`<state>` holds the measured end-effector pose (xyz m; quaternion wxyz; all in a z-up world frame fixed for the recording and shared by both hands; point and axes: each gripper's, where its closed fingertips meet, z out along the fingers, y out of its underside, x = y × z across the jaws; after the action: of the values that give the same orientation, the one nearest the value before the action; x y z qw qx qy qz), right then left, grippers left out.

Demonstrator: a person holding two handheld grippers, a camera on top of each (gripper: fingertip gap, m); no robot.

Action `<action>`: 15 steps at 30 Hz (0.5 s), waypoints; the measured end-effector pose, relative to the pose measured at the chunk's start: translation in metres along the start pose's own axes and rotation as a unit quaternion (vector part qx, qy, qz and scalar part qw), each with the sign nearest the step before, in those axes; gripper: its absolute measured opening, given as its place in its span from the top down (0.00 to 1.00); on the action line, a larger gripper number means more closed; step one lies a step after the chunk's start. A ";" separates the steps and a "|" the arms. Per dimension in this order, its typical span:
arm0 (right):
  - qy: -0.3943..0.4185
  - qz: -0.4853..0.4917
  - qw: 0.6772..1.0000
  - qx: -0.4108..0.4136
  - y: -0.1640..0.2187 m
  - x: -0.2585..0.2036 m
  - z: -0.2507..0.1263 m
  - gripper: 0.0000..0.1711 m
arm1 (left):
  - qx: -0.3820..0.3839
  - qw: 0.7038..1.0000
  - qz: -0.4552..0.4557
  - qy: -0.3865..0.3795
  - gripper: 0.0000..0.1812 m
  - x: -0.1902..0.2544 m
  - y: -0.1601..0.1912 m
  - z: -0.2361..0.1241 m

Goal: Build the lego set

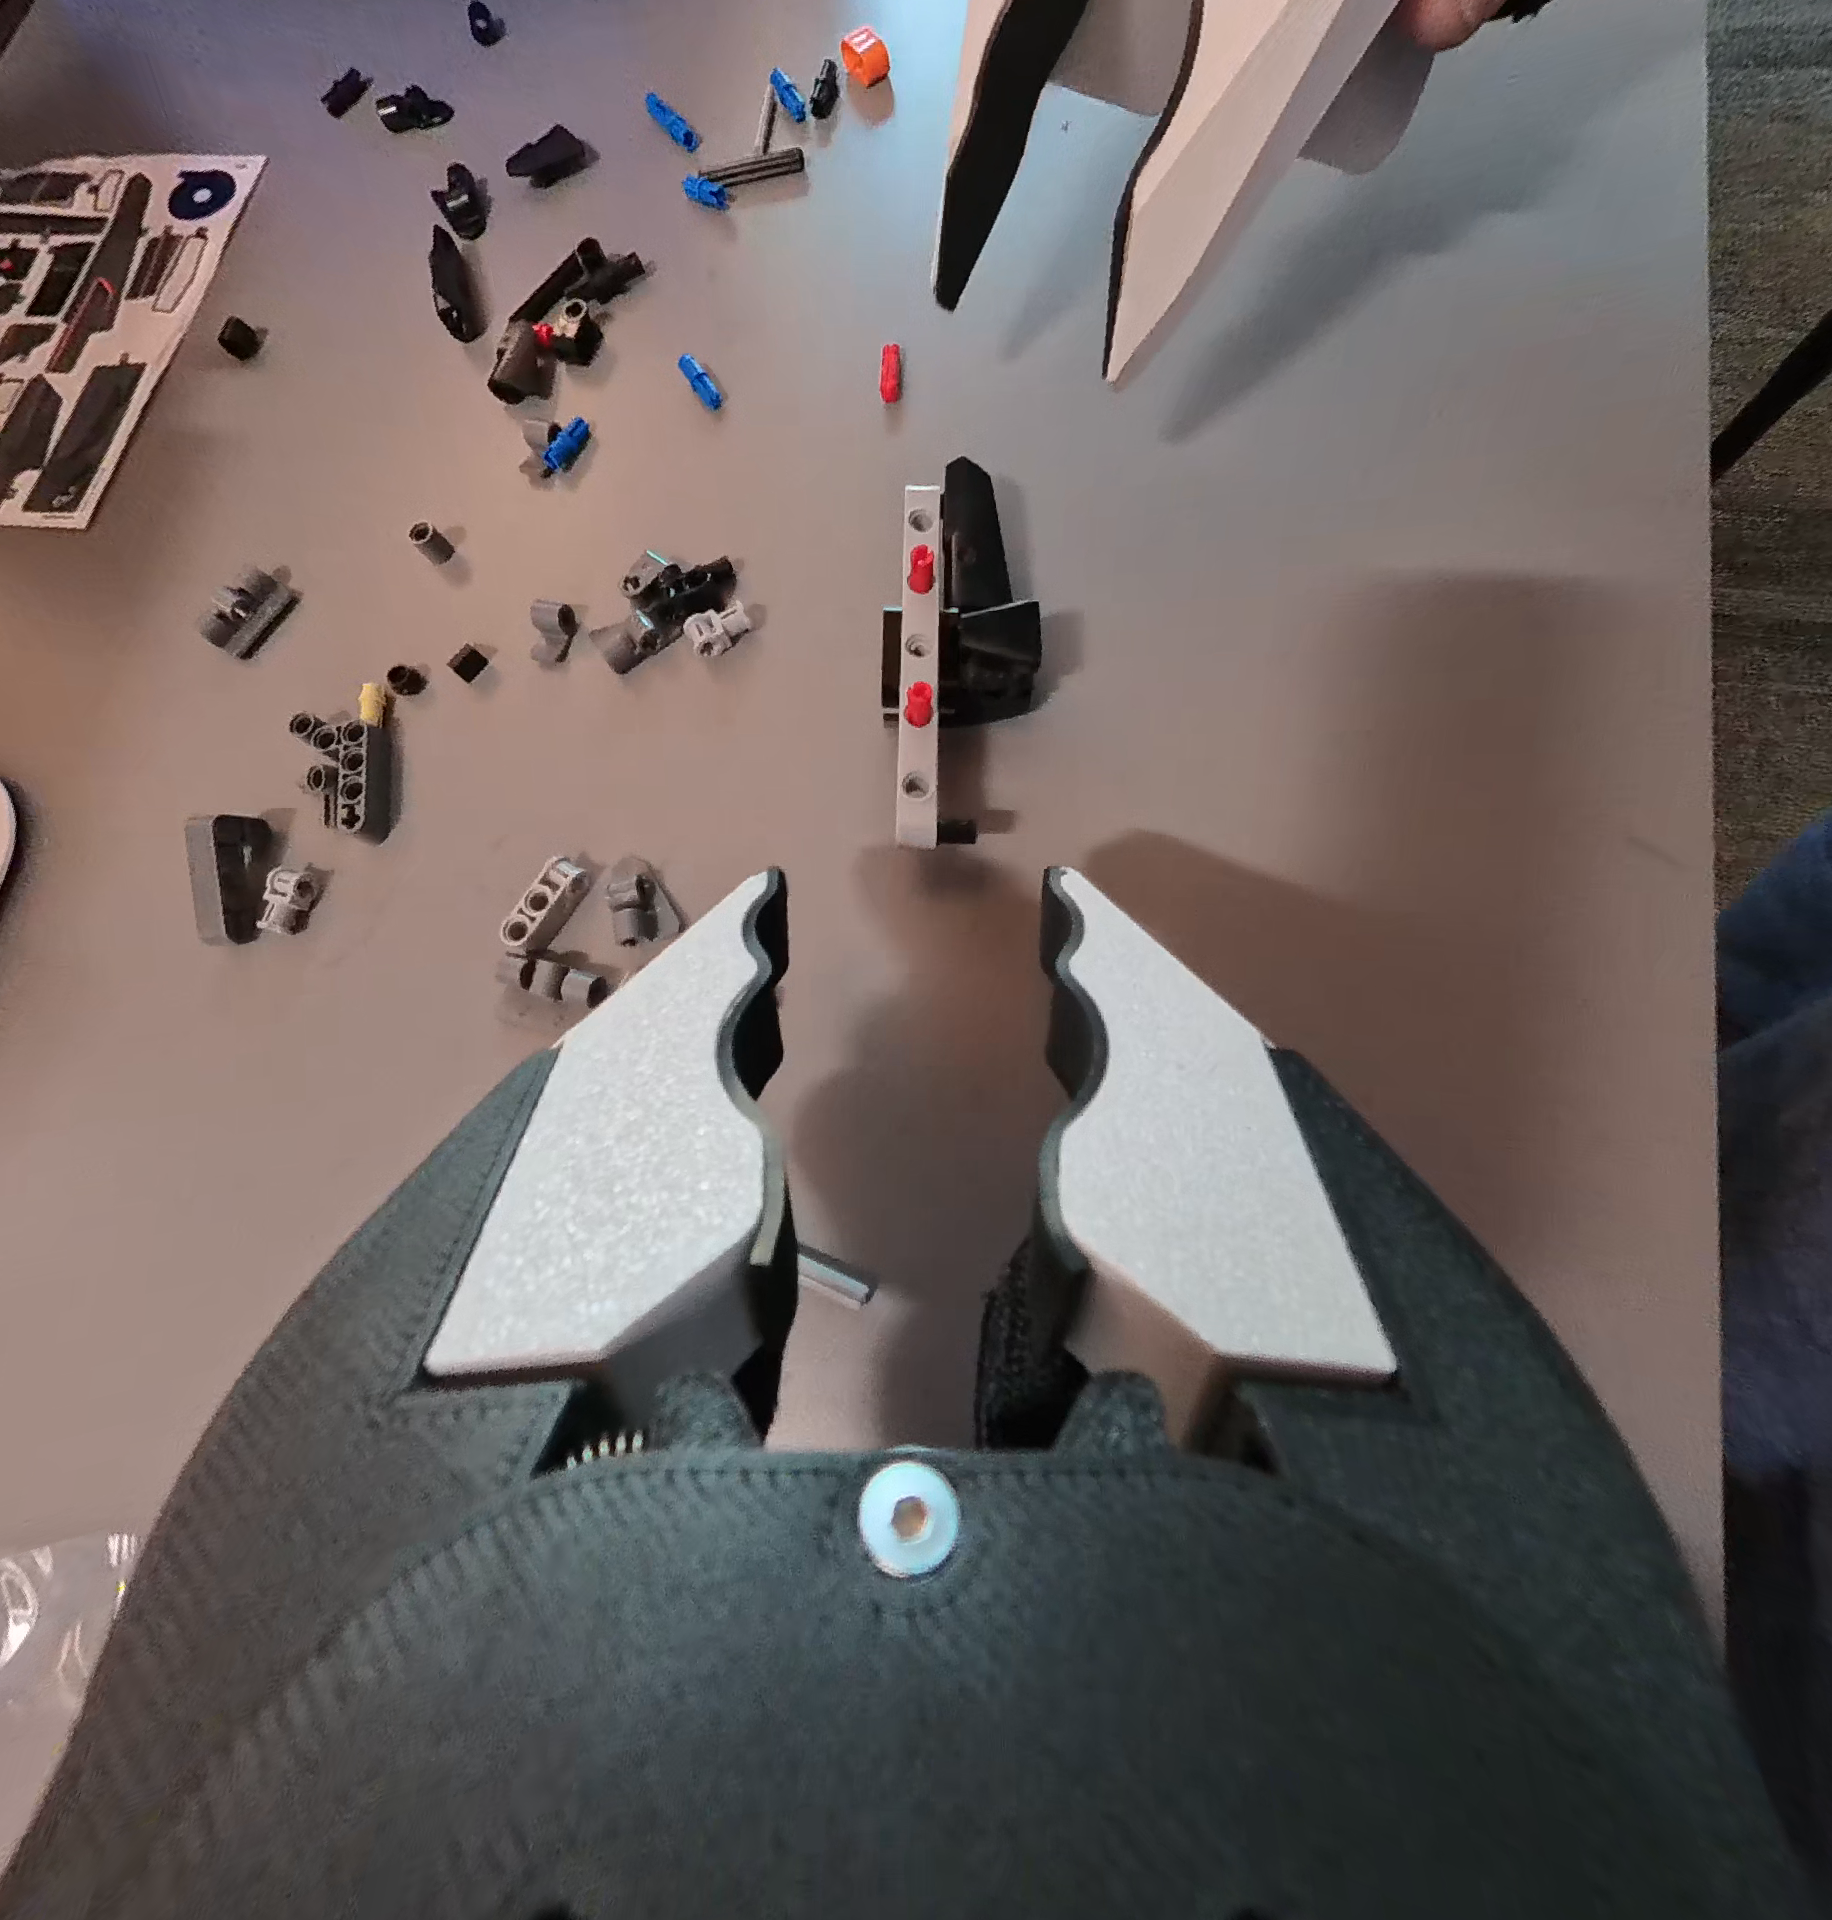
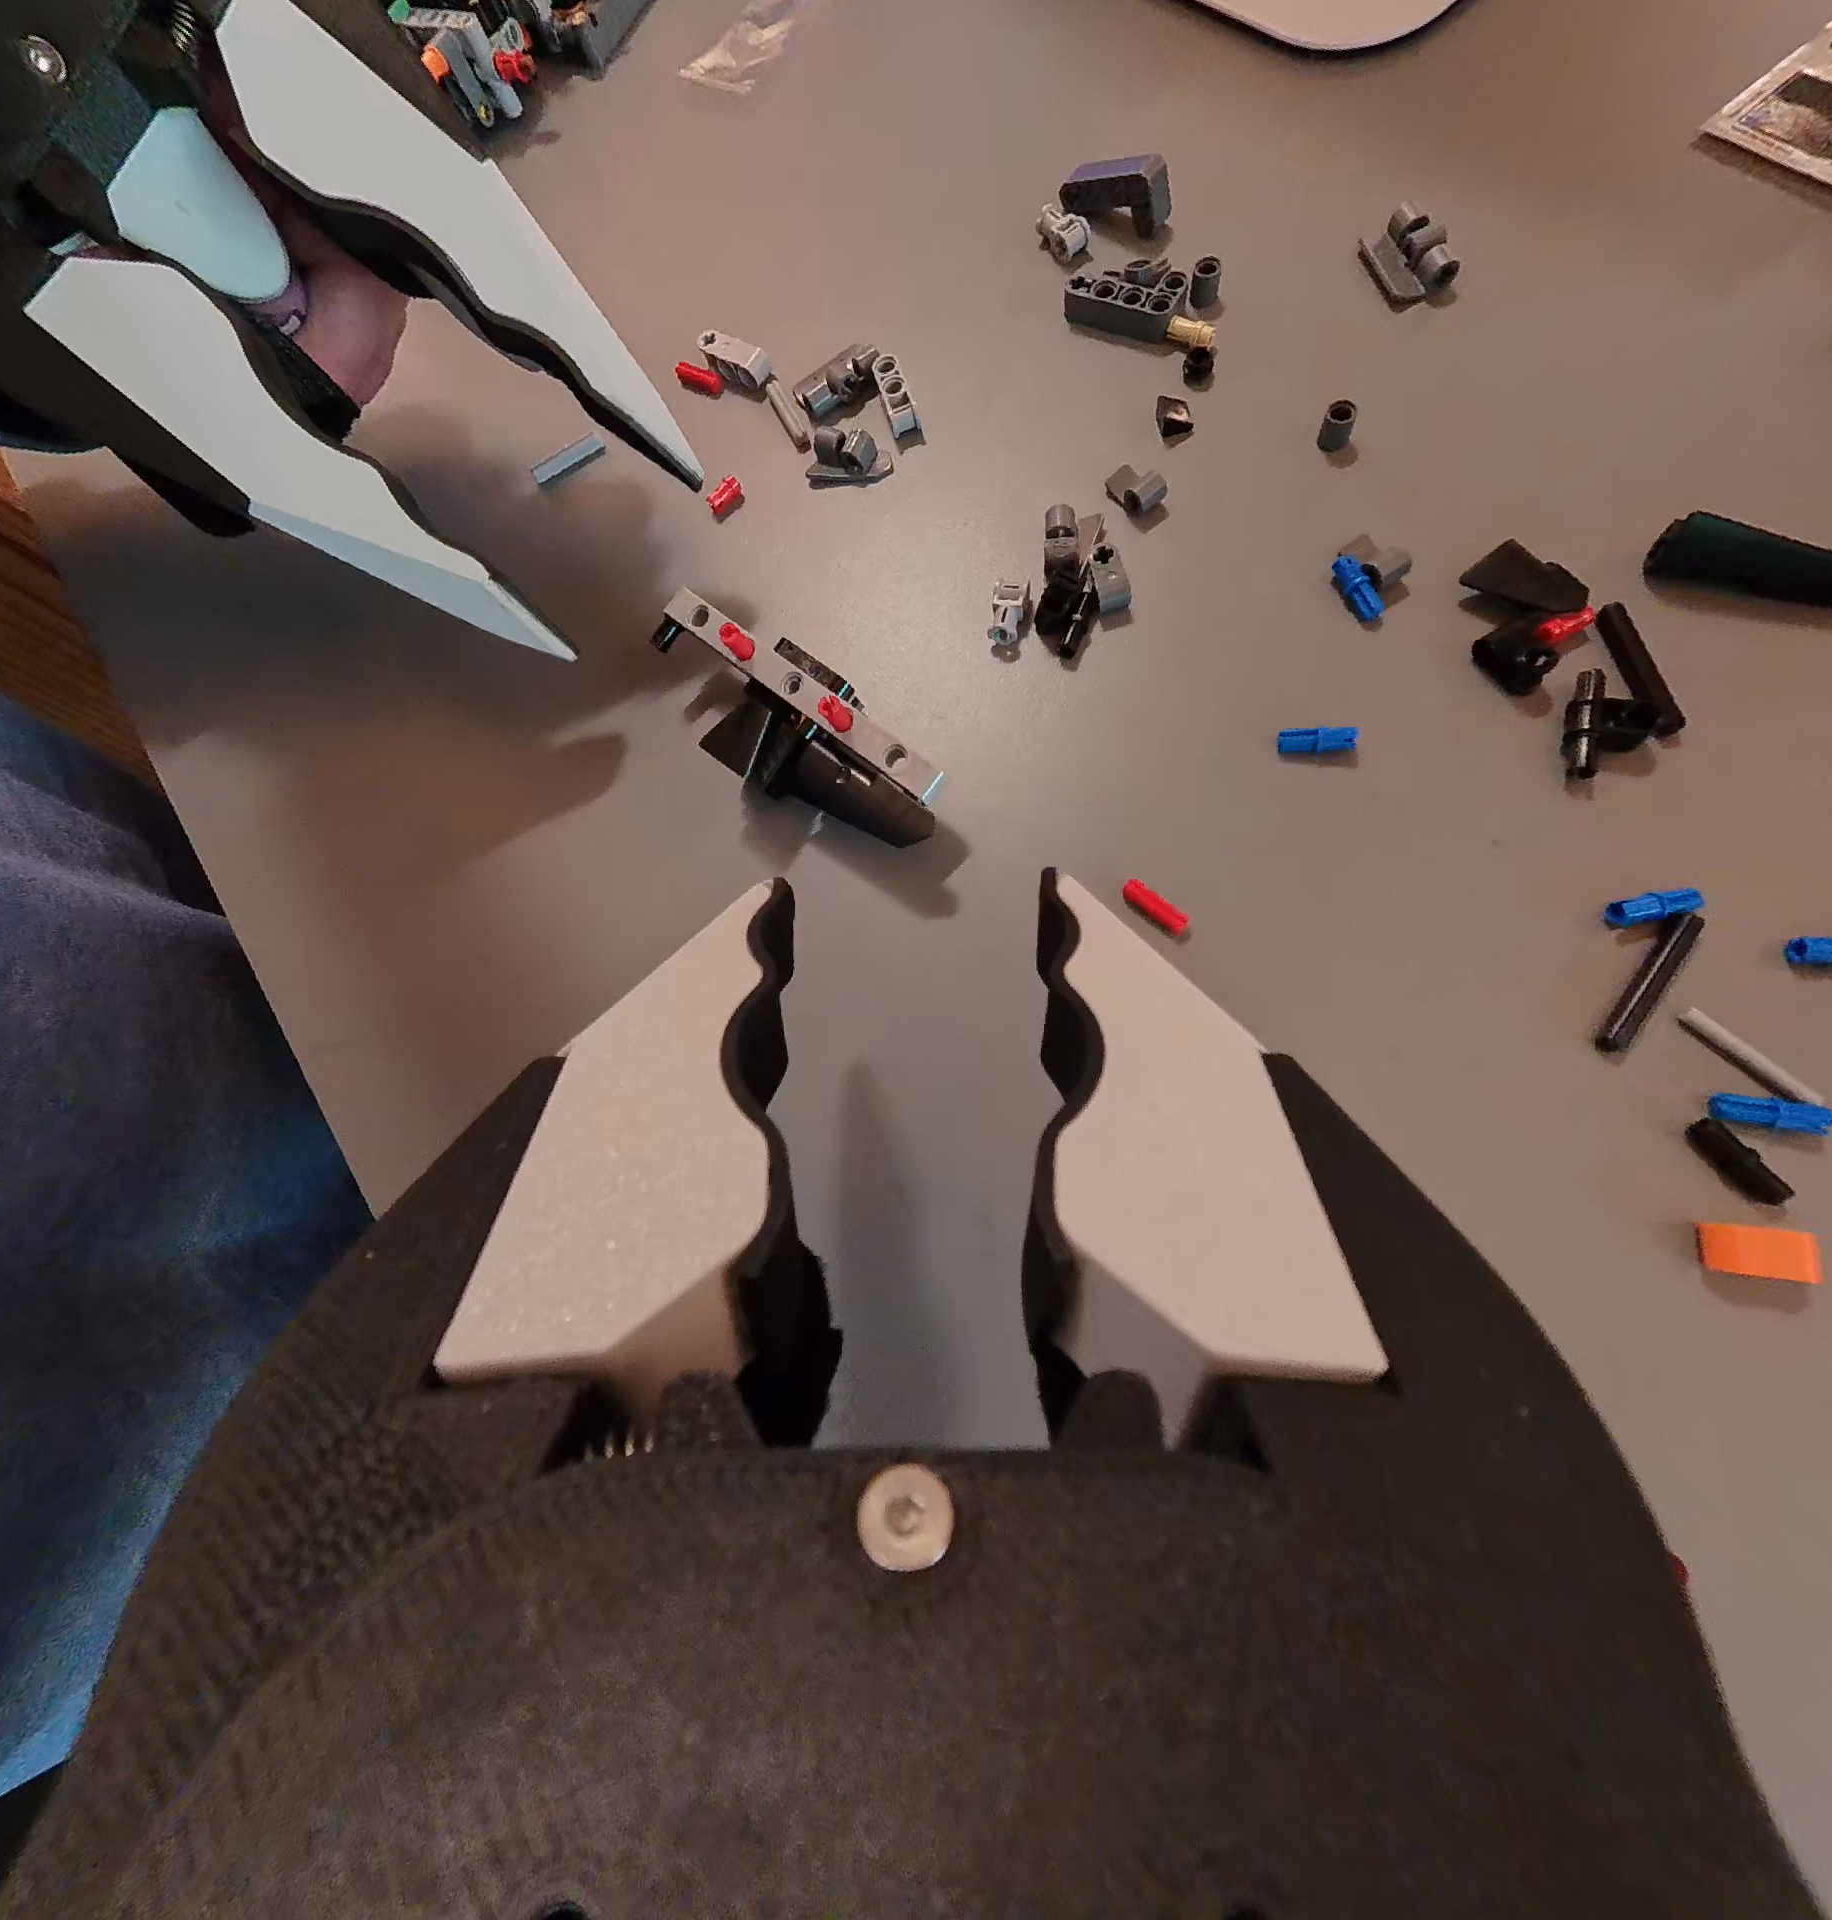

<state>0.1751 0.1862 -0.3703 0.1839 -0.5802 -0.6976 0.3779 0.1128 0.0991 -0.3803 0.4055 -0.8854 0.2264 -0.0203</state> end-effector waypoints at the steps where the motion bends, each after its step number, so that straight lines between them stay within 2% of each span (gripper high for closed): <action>1: 0.000 0.000 1.000 0.001 0.000 0.000 -0.001 0.74 | 0.000 1.000 -0.001 -0.001 0.74 0.000 0.000 0.000; 15: 0.024 0.008 1.000 0.014 0.007 0.027 -0.022 0.76 | -0.008 1.000 -0.012 -0.005 0.74 -0.005 -0.003 0.003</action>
<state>0.1883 0.2195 -0.3665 0.2060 -0.5922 -0.6827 0.3752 0.1100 0.1051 -0.3797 0.3994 -0.8913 0.2138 -0.0191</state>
